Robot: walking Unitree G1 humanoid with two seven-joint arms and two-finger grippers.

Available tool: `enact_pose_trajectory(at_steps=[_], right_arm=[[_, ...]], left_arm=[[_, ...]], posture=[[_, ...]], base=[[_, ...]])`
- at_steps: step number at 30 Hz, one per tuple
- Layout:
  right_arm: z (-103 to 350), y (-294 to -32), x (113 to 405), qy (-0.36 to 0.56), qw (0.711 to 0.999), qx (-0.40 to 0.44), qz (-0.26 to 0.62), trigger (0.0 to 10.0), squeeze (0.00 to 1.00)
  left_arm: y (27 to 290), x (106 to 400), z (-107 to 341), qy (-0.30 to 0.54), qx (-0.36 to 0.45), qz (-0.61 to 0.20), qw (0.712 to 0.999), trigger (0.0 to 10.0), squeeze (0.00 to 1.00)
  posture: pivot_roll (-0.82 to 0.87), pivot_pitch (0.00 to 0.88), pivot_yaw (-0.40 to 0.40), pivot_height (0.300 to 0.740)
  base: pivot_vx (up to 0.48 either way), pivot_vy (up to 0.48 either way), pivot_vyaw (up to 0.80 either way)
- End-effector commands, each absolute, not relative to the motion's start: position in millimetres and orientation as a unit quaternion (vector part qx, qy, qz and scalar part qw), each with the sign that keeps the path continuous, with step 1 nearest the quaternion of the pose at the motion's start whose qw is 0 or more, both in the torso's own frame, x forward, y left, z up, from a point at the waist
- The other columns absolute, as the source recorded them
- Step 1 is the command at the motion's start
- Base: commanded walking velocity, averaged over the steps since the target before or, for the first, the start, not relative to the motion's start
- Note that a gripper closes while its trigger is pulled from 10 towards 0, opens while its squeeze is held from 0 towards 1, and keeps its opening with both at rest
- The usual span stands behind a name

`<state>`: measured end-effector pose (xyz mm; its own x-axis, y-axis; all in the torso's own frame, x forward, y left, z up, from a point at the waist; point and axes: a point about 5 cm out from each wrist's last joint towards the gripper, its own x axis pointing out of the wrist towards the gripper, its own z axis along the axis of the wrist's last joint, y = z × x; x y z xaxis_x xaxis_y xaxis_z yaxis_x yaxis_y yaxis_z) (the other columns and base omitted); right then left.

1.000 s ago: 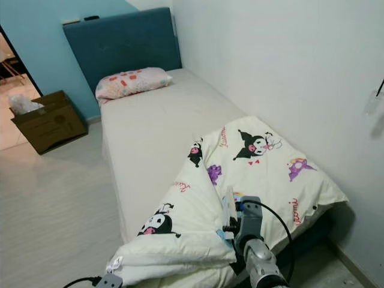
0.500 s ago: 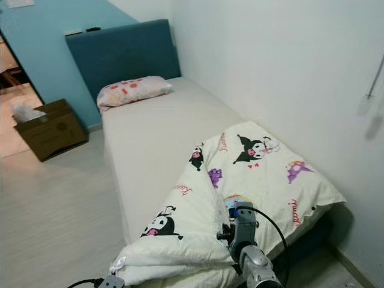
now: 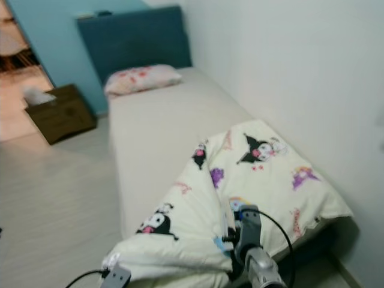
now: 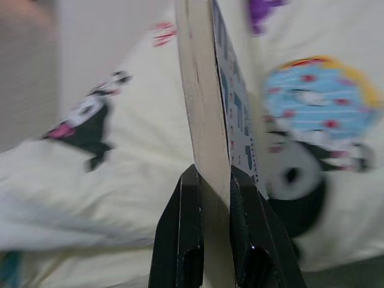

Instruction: Clean up the room

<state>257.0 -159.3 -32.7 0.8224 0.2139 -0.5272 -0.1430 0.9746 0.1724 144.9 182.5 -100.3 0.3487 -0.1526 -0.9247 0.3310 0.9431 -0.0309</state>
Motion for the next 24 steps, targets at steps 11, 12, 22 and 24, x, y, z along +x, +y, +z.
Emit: enact_pose_trajectory(at_steps=[11, 12, 22, 24], right_arm=[[-32.4, -150.1, 258.3, 0.282, 0.952, 0.057, 0.1, 10.0, 0.0], [-32.4, -150.1, 258.3, 0.282, 0.952, 0.057, 0.1, 10.0, 0.0], [-34.0, -151.5, 257.8, 0.294, 0.95, 0.046, 0.095, 10.0, 0.0], [-33.7, -151.3, 258.1, 0.293, 0.95, 0.047, 0.095, 10.0, 0.0]], left_arm=[[180.8, 142.5, -101.3, 0.555, 0.072, -0.147, 0.816, 10.0, 0.0], [180.8, 142.5, -101.3, 0.555, 0.072, -0.147, 0.816, 10.0, 0.0], [180.5, 146.4, -99.9, 0.55, 0.074, -0.15, 0.818, 10.0, 0.0], [178.3, 145.2, -100.4, 0.553, 0.076, -0.163, 0.814, 10.0, 0.0]], posture=[[-0.02, 0.0, 0.036, 0.727], [-0.02, 0.0, 0.036, 0.727], [-0.02, 0.0, 0.034, 0.727], [-0.03, 0.0, 0.037, 0.727]], base=[[0.0, -0.462, 0.58], [0.0, -0.461, 0.0], [0.0, -0.128, 0.0], [0.0, -0.471, 0.0]])
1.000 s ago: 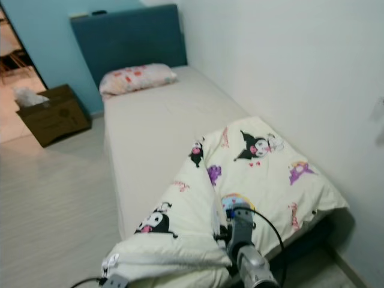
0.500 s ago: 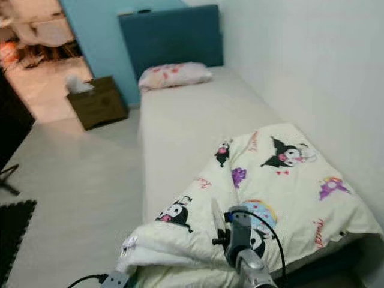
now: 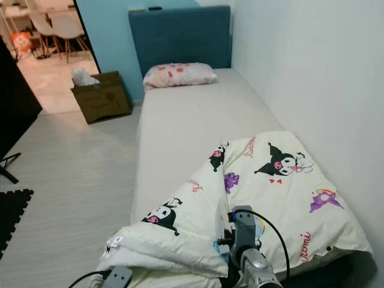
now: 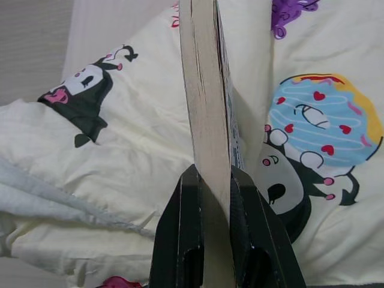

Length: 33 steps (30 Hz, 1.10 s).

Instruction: Clean up the room

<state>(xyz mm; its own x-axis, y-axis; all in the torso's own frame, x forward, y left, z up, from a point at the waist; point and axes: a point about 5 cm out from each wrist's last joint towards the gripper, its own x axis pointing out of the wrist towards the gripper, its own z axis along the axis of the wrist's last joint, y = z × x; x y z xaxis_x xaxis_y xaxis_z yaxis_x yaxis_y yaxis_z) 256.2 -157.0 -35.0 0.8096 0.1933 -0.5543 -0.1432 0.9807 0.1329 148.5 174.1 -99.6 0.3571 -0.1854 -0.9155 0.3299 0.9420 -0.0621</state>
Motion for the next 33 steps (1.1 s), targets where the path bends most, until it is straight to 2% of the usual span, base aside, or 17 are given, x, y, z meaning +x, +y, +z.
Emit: enact_pose_trajectory(at_steps=[1, 4, 14, 24, 27, 30, 33], right_arm=[[-34, -151, 258, 0.293, 0.95, 0.047, 0.095, 10.0, 0.0], [-34, -151, 258, 0.293, 0.95, 0.047, 0.093, 10.0, 0.0], [-35, -155, 257, 0.299, 0.949, 0.04, 0.096, 10.0, 0.0], [-33, -148, 260, 0.297, 0.948, 0.03, 0.113, 10.0, 0.0], [-38, -144, 254, 0.313, 0.94, -0.007, 0.138, 10.0, 0.0], [-60, -147, 227, 0.381, 0.902, -0.105, 0.172, 10.0, 0.0], [-78, -154, 198, 0.443, 0.877, -0.102, 0.152, 10.0, 0.0]], left_arm=[[178, 145, -100, 0.553, 0.076, -0.163, 0.814, 10.0, 0.0], [178, 148, -100, 0.547, 0.069, -0.153, 0.82, 10.0, 0.0], [176, 153, -98, 0.539, 0.046, -0.133, 0.831, 10.0, 0.0], [179, 145, -101, 0.55, 0.068, -0.141, 0.82, 10.0, 0.0], [182, 146, -100, 0.551, 0.074, -0.137, 0.82, 10.0, 0.0], [186, 147, -100, 0.551, 0.07, -0.122, 0.822, 10.0, 0.0], [183, 150, -99, 0.548, 0.074, -0.125, 0.824, 10.0, 0.0]], posture=[[-0.03, 0.0, 0.037, 0.727], [-0.03, 0.0, 0.035, 0.727], [-0.03, 0.0, 0.021, 0.727], [-0.03, 0.0, 0.013, 0.727], [-0.03, 0.0, 0.009, 0.727], [-0.01, 0.0, 0.011, 0.727], [0.01, 0.0, 0.004, 0.727]], base=[[0.0, -0.461, 0.0], [0.0, -0.461, 0.0], [0.0, 0.0, 0.0], [-0.048, 0.0, 0.0], [-0.279, 0.0, 0.0], [-0.279, 0.242, 0.0], [-0.28, 0.269, 0.0]])
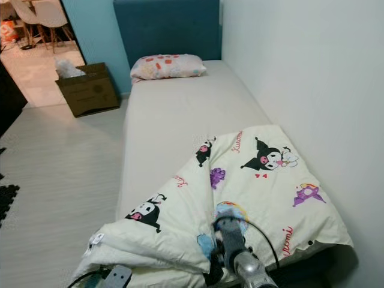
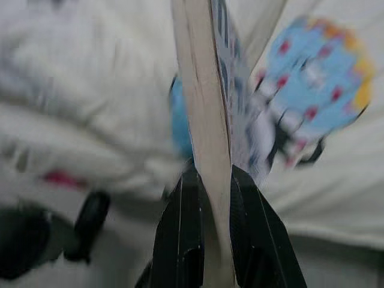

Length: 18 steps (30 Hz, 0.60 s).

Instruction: Clean up the room

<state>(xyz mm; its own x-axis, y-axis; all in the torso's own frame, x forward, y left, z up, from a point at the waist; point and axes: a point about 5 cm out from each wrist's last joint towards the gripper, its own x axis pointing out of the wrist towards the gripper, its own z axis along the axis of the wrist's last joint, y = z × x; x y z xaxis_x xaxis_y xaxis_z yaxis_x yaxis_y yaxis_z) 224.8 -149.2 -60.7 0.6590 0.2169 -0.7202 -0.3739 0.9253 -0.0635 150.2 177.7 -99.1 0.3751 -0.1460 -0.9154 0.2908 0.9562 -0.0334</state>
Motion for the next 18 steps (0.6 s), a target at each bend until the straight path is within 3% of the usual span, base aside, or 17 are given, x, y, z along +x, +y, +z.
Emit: enact_pose_trajectory(at_steps=[1, 8, 18], right_arm=[[-78, -154, 198, 0.443, 0.877, -0.102, 0.152, 10.0, 0.0], [-94, -155, 167, 0.491, 0.866, -0.015, 0.087, 10.0, 0.0], [-90, -161, 173, 0.473, 0.878, -0.02, 0.073, 10.0, 0.0]], left_arm=[[183, 150, -99, 0.548, 0.074, -0.125, 0.824, 10.0, 0.0], [178, 158, -96, 0.539, 0.082, -0.134, 0.828, 10.0, 0.0], [177, 158, -96, 0.539, 0.089, -0.138, 0.826, 10.0, 0.0]], posture=[[0.01, 0.0, 0.004, 0.727], [0.02, 0.0, 0.022, 0.727], [0.0, 0.0, 0.025, 0.727]], base=[[-0.281, 0.285, 0.0], [-0.287, 0.314, 0.0], [-0.286, 0.314, 0.0]])
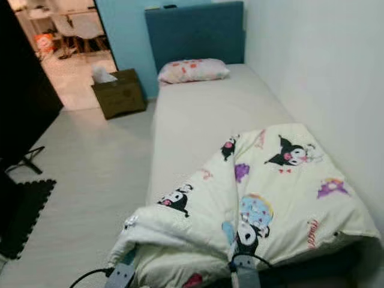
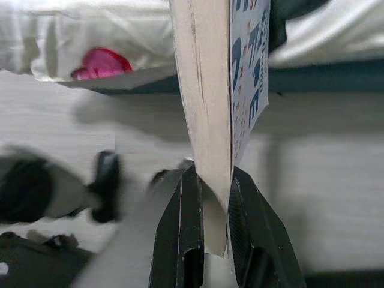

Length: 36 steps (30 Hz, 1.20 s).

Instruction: Clean up the room

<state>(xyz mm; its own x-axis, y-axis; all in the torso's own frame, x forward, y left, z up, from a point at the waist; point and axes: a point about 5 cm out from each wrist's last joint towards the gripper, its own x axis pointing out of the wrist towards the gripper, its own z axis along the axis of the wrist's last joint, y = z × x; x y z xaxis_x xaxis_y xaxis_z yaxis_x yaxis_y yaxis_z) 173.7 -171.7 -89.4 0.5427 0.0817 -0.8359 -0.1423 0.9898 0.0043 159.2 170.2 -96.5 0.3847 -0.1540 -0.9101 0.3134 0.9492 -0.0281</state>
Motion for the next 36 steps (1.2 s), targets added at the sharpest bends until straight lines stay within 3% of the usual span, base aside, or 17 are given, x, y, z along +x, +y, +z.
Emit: enact_pose_trajectory(at_steps=[1, 11, 24, 31, 35, 36], right_arm=[[-91, -161, 173, 0.476, 0.874, -0.038, 0.084, 10.0, 0.0], [-92, -158, 170, 0.487, 0.863, -0.06, 0.12, 10.0, 0.0], [-92, -154, 168, 0.483, 0.857, -0.075, 0.162, 10.0, 0.0], [-90, -138, 168, 0.465, 0.846, -0.074, 0.249, 10.0, 0.0], [-82, -122, 172, 0.435, 0.81, -0.078, 0.385, 10.0, 0.0], [-82, -122, 172, 0.435, 0.81, -0.078, 0.385, 10.0, 0.0]], left_arm=[[176, 157, -97, 0.54, 0.089, -0.138, 0.826, 10.0, 0.0], [176, 155, -98, 0.541, 0.086, -0.132, 0.826, 10.0, 0.0], [172, 155, -98, 0.542, 0.085, -0.136, 0.825, 10.0, 0.0], [169, 157, -98, 0.539, 0.078, -0.14, 0.827, 10.0, 0.0], [166, 158, -97, 0.538, 0.071, -0.148, 0.827, 10.0, 0.0], [166, 158, -97, 0.538, 0.071, -0.148, 0.827, 10.0, 0.0]], posture=[[0.0, 0.0, 0.024, 0.727], [0.0, 0.0, 0.012, 0.727], [0.0, 0.0, 0.009, 0.727], [-0.01, 0.0, 0.011, 0.727], [-0.01, 0.0, 0.01, 0.727], [-0.01, 0.0, 0.01, 0.727]], base=[[0.0, 0.0, 0.0], [0.0, 0.0, 0.0], [0.0, 0.0, 0.62], [0.0, 0.0, 0.63], [0.0, 0.0, 0.63], [0.0, 0.0, 0.63]])
